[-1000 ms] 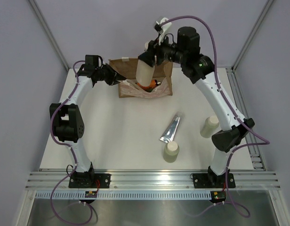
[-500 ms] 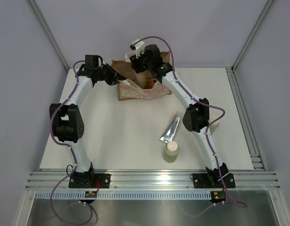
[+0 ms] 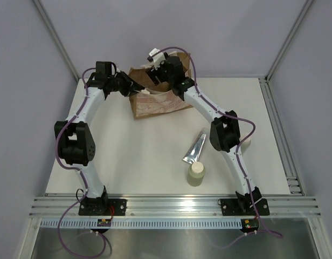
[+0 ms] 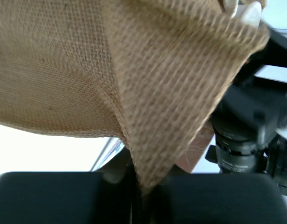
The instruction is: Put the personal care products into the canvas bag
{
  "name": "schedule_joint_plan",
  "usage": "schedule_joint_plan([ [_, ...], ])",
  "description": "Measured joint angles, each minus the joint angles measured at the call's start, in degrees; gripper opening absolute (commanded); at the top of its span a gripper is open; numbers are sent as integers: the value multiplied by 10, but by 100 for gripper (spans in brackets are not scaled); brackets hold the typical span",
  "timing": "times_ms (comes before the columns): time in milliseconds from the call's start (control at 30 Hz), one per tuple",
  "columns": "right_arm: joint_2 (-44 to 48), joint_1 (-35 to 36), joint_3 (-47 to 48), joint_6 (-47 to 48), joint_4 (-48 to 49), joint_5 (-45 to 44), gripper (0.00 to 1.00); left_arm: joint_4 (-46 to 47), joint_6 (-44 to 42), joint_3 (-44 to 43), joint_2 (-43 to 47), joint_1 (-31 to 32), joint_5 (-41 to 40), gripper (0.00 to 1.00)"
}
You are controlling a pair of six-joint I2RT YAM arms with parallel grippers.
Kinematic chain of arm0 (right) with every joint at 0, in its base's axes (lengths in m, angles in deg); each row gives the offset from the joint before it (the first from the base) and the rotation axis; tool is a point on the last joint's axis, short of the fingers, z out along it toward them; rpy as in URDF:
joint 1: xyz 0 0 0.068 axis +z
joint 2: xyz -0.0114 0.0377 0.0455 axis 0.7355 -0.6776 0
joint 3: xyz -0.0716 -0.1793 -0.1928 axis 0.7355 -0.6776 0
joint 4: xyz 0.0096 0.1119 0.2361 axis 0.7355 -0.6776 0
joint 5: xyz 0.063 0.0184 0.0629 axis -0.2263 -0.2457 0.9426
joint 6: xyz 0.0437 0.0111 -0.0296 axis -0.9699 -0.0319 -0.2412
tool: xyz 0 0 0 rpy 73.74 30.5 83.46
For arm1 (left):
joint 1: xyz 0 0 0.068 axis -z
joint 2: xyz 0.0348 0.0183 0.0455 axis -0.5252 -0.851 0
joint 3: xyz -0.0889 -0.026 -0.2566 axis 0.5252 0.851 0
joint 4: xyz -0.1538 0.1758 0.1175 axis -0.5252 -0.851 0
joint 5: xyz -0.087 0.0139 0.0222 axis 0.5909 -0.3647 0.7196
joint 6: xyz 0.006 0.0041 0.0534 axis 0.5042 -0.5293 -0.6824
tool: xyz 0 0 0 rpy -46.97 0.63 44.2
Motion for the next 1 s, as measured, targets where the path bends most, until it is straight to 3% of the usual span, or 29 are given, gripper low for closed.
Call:
schedule_joint_plan([
  [33,11,0,-11,-1,2,6,96,-1,1,0,0,0,2,26],
  [67,24,0,-20,-5,0,14,99,-1,-1,0,0,0,3,30],
  [100,38,0,-27,-10,-3,17,100,-1,-2,-3,0,-2,4,42],
  [200,78,-10,-26,-32,-41,41,100,-2,-6,-13,0,-7,5,59],
  [233,91,-17,-15,-47,-67,60,99,-7,-11,-23,0,-9,4,71],
  [367,145,-68,35,-109,-147,193,100,-35,-54,-87,-2,-14,-2,91],
  [500,226,-125,23,-139,-195,328,100,-40,-97,-104,15,-14,-11,99],
  [633,328,-134,-60,-125,-229,432,99,-37,-140,-63,66,-14,-21,99],
  [867,440,-133,-228,-70,-294,510,99,-10,-256,59,225,6,-66,99],
  [1000,470,-161,-308,-60,-323,512,100,42,-332,145,345,73,-85,99],
])
